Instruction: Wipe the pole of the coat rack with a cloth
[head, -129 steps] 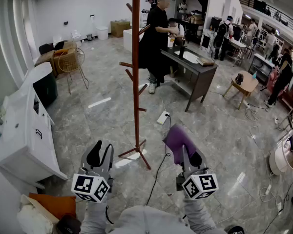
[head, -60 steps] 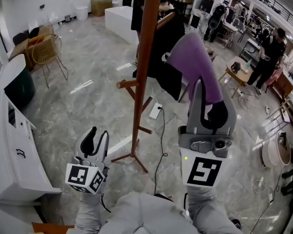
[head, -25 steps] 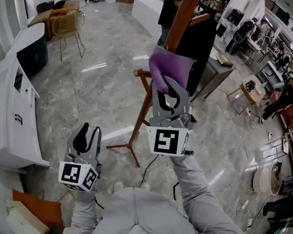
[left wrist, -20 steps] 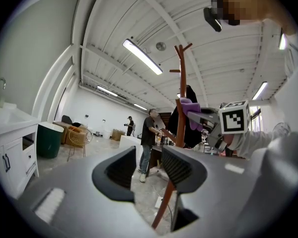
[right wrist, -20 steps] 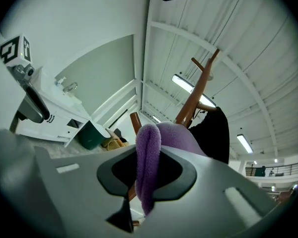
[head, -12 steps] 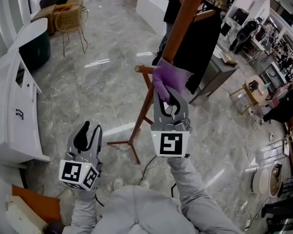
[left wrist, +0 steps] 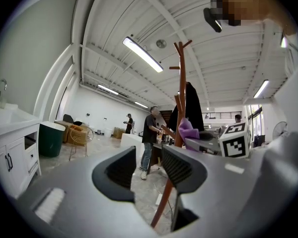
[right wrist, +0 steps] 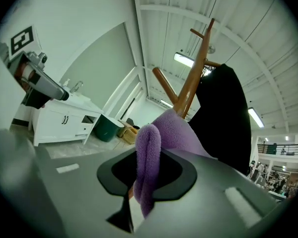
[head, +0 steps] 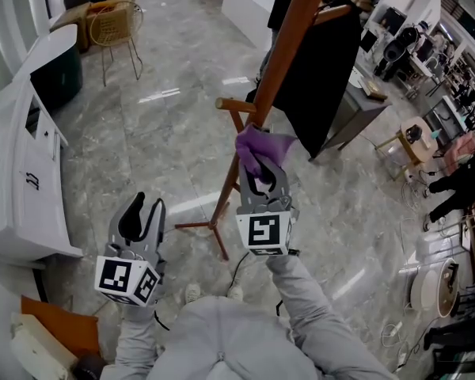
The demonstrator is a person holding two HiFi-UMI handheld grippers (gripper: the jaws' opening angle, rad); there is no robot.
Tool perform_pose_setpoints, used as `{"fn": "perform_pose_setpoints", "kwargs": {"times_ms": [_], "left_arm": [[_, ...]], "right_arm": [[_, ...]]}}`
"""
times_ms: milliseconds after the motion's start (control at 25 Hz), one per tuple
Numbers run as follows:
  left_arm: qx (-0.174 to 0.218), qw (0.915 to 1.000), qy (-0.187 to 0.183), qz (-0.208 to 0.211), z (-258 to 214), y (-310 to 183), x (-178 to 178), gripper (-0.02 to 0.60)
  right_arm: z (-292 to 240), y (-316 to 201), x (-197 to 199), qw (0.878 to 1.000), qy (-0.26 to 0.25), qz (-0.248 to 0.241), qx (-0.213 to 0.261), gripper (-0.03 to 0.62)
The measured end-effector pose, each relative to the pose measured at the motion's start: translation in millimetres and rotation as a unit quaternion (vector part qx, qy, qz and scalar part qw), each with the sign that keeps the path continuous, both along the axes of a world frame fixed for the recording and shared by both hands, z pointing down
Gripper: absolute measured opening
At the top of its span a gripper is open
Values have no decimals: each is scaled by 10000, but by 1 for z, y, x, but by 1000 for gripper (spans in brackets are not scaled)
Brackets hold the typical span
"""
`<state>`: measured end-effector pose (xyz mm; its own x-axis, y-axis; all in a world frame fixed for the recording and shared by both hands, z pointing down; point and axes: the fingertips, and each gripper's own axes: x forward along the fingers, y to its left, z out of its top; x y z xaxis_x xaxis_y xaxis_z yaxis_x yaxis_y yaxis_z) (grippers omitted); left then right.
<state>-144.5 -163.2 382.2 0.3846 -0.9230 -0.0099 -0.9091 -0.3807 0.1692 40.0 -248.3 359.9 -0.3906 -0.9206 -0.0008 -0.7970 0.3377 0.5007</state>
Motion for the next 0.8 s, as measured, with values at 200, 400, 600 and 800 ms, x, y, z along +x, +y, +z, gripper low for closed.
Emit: {"fn": "perform_pose_setpoints", "kwargs": {"times_ms": [200, 400, 600, 800], "left_arm": [[-21, 10000, -19, 4, 0, 1, 2, 169], [-42, 10000, -49, 8, 2, 3, 2, 169], [-50, 10000, -72, -13, 2, 5, 1, 169], [-7, 10000, -85, 31, -1, 5, 6, 169]], "right_arm": [[39, 0, -3, 9986, 260, -48, -457, 54], [63, 2, -5, 9964, 360, -68, -768, 54], [50, 22, -2, 9973, 142, -142, -702, 54], [-8, 51, 8, 9992, -184, -199, -302, 54]]}}
